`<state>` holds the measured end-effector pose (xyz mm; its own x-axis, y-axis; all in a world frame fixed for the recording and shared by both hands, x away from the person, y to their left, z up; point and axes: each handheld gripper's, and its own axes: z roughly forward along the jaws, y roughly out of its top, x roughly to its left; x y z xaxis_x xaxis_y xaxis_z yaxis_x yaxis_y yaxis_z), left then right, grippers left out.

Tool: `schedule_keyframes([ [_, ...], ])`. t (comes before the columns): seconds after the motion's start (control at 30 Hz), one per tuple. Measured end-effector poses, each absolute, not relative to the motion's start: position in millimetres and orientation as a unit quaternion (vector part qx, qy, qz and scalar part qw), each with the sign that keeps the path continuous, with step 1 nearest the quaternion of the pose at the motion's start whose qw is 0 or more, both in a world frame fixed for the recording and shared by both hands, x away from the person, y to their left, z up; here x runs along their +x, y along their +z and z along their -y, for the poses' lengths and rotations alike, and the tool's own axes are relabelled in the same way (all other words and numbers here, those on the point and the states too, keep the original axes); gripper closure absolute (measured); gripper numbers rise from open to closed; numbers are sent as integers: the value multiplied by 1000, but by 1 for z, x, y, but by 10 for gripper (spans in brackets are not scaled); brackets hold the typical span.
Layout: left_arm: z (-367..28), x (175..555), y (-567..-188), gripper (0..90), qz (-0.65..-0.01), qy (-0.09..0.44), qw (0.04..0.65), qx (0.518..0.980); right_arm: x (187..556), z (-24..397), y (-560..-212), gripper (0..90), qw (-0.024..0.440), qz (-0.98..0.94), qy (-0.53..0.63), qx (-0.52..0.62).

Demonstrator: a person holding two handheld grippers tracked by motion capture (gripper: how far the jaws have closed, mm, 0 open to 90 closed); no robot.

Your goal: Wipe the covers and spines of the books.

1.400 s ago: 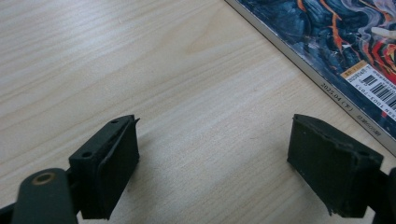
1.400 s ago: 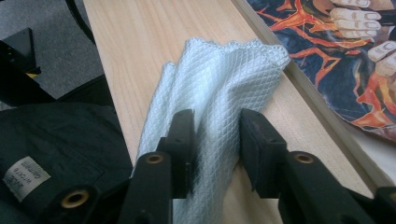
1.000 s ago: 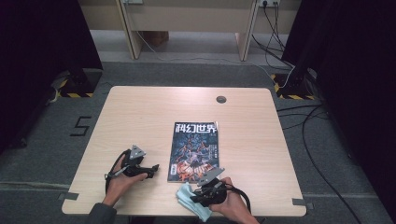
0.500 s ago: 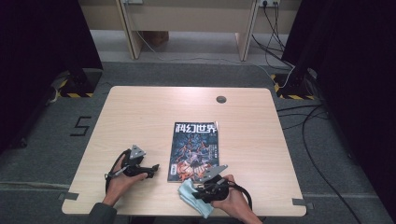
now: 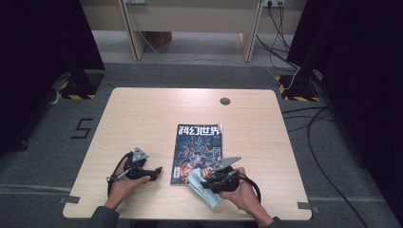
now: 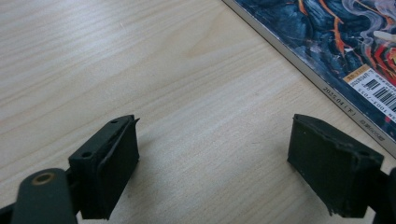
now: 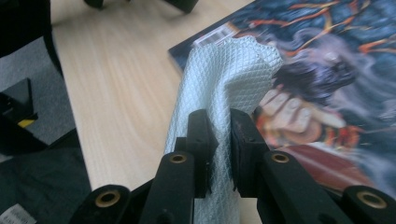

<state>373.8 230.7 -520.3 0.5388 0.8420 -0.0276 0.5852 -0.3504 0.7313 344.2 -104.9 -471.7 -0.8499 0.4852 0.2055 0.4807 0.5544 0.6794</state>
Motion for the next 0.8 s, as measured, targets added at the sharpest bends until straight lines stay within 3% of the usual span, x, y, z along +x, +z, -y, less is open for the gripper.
schedule_keyframes([
  [0.17,-228,374,-518,180,-449,171,354,802,358,113,-463,802,20,-871,394,292],
  [0.47,-207,372,-509,247,-457,138,420,772,394,129,-457,800,53,-854,393,337],
  [0.8,-177,372,-515,333,-415,124,407,804,431,123,-472,798,75,-853,362,368],
])
